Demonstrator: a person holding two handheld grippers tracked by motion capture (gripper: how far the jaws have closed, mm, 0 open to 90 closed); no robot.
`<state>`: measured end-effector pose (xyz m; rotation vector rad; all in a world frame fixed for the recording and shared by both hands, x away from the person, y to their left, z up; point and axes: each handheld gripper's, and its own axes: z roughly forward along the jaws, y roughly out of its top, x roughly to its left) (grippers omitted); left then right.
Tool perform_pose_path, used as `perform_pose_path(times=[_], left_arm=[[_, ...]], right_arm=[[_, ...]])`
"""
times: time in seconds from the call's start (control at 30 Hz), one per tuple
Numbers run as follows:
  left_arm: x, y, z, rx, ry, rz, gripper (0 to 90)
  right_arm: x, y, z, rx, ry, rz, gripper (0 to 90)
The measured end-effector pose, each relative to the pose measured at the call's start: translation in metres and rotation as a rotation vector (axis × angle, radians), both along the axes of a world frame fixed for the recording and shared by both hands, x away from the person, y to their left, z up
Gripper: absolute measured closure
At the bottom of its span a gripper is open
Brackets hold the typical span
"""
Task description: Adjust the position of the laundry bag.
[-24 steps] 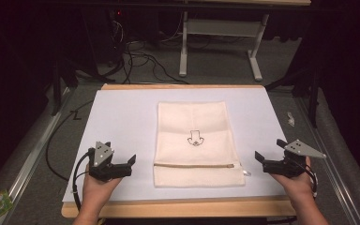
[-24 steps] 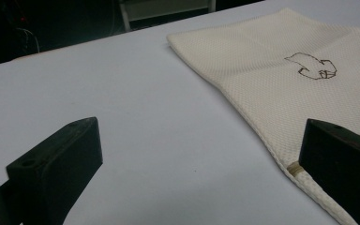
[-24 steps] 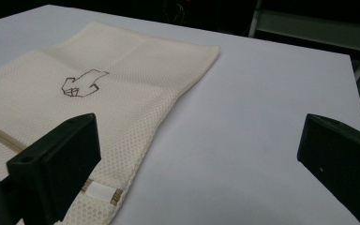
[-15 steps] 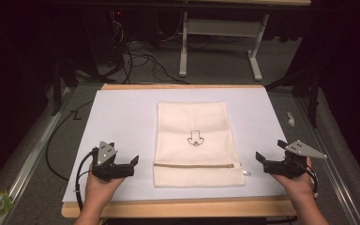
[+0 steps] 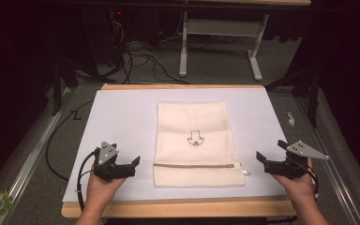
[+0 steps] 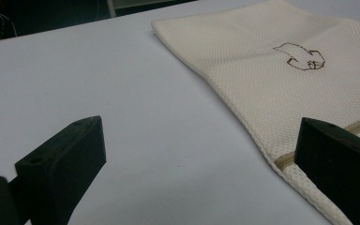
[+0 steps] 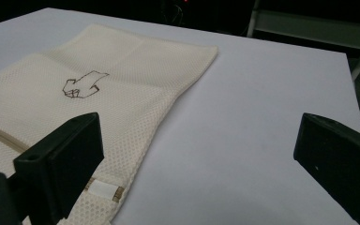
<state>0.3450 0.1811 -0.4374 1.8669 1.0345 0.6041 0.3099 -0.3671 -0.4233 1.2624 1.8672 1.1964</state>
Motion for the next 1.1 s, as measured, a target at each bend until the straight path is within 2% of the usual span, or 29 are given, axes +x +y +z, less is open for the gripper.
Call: perform_pose_path(times=[0.33,0.43,0.57,0.77,0.93,1.1], left_arm=[[0.0,-0.001,-0.003,-0.007,0.012,-0.008,3.7],[-0.001,-0.002,-0.003,-0.009,0.015,-0.009,3.7],[0.0,-0.003,-0.004,-0.009,0.017,-0.012,4.0],[0.0,-0.006,-0.005,-0.004,0.021,-0.023,4.2],[0.0,-0.006,-0.005,-0.003,0.023,-0.026,4.3],[-0.001,-0.006,-0.005,-0.001,0.023,-0.028,4.4]], right_arm=[[0.001,0.01,-0.004,-0.004,0.026,0.028,7.6],[0.002,0.015,-0.006,-0.02,0.028,0.045,10.5],[0.004,0.02,-0.009,-0.01,0.053,0.064,14.6],[0.008,0.029,-0.014,-0.02,0.08,0.089,17.9],[0.009,0.033,-0.016,-0.011,0.093,0.1,24.8],[0.01,0.038,-0.021,-0.013,0.122,0.117,37.9]])
